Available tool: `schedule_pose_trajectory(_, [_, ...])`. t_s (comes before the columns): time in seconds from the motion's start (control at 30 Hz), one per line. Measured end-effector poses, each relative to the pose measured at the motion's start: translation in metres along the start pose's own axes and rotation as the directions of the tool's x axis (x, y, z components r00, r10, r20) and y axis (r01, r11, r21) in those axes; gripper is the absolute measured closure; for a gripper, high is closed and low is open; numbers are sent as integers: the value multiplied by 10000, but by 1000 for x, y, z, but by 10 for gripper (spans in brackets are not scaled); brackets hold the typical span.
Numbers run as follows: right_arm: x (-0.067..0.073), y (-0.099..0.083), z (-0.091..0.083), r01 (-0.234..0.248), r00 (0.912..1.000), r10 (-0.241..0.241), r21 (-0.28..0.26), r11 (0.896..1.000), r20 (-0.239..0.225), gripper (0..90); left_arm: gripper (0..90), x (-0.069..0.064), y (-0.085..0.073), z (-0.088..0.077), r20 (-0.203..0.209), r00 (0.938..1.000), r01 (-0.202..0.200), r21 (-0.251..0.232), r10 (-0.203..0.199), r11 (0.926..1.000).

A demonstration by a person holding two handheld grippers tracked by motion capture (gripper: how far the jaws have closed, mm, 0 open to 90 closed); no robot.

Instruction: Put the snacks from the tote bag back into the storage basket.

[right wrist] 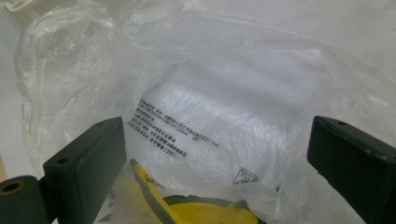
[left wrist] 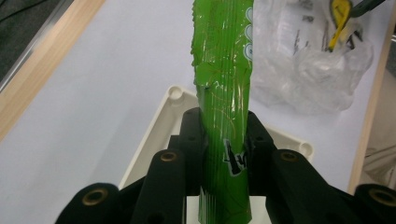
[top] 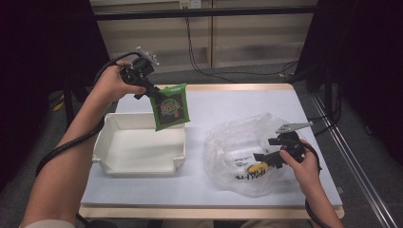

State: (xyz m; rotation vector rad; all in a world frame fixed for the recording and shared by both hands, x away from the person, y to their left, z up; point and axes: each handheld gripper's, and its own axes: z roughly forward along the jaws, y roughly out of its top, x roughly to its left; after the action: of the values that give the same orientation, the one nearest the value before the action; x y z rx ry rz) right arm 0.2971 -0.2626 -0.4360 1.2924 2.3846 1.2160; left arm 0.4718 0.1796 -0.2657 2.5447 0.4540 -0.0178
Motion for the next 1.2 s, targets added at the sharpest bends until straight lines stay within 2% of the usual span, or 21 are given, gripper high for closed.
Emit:
schedule_pose_trajectory(0.07, [0,0,0,14,10000,-14,1,10000,11,46,744,2,-4,1,-25,10000,35,33,-35,10000])
schedule_pose_trajectory(0.13, [0,0,0,9,10000,-9,-21,10000,14,46,745,7,-12,3,-153,9999,-14,281,18,9996])
schedule_pose_trajectory(0.17, [-1,-1,0,17,10000,-17,12,10000,-15,46,745,11,-20,7,-182,9997,143,379,-136,9992])
schedule_pose_trajectory(0.2, [-1,-1,1,27,10000,-27,11,10000,-15,46,744,12,-23,10,-132,9998,135,355,-131,9993])
schedule_pose_trajectory(0.27, [-1,-1,1,20,10000,-20,3,10000,-17,46,744,14,-25,11,-122,9999,66,461,-60,9989])
schedule_pose_trajectory(0.3, [-1,-1,1,8,10000,-8,-17,10000,-18,46,744,16,-29,15,-161,9997,206,397,-199,9990])
schedule_pose_trajectory(0.33, [-1,-1,1,-55,10000,55,-9,10000,-69,46,744,18,-31,18,-183,9998,129,427,-121,9990])
schedule_pose_trajectory(0.37, [-1,-1,2,-3,10000,3,5,10000,-72,46,744,20,-35,25,-152,9996,246,537,-238,9983])
schedule_pose_trajectory(0.4, [-1,-1,2,-3,10000,3,5,10000,-72,46,744,20,-35,25,-152,9996,246,537,-238,9983])
schedule_pose_trajectory(0.43, [0,-1,2,-20,10000,20,20,10000,-66,46,744,23,-38,33,-176,9998,54,615,-43,9981])
schedule_pose_trajectory(0.57, [1,-1,3,61,9999,-60,45,10000,-106,46,744,29,-39,44,-87,10000,-17,723,23,9974])
schedule_pose_trajectory(0.6, [1,-1,3,62,9999,-61,50,10000,-113,46,744,33,-39,51,-129,9994,-301,830,313,9961])
schedule_pose_trajectory(0.67, [1,-1,3,62,9999,-62,49,10000,-100,47,744,34,-38,53,-159,9993,-334,853,348,9958])
schedule_pose_trajectory(0.77, [0,-2,3,30,9999,-29,57,10000,-125,47,742,39,-36,61,-189,9966,-785,977,807,9921])
schedule_pose_trajectory(0.9, [0,-2,4,25,9999,-25,51,10000,-124,47,740,44,-38,67,-161,9954,-919,1108,942,9896])
schedule_pose_trajectory(0.97, [-1,-2,5,27,9999,-26,78,10000,-131,47,726,49,-42,72,-153,9931,-1143,1076,1166,9876])
schedule_pose_trajectory(1.03, [-1,-2,5,28,9999,-27,78,10000,-108,47,714,50,-44,74,-180,9942,-1040,1081,1065,9887])
schedule_pose_trajectory(1.1, [-1,-3,4,8,9999,-7,81,10000,-108,47,620,53,-48,74,-311,9930,-1102,1062,1141,9882])
schedule_pose_trajectory(1.13, [-1,-3,4,-34,10000,35,89,10000,-89,47,570,55,-51,72,-474,9944,-912,768,950,9929])
schedule_pose_trajectory(1.2, [-1,-3,4,-5,10000,6,95,10000,-79,47,504,57,-53,69,-583,9949,-786,639,823,9949])
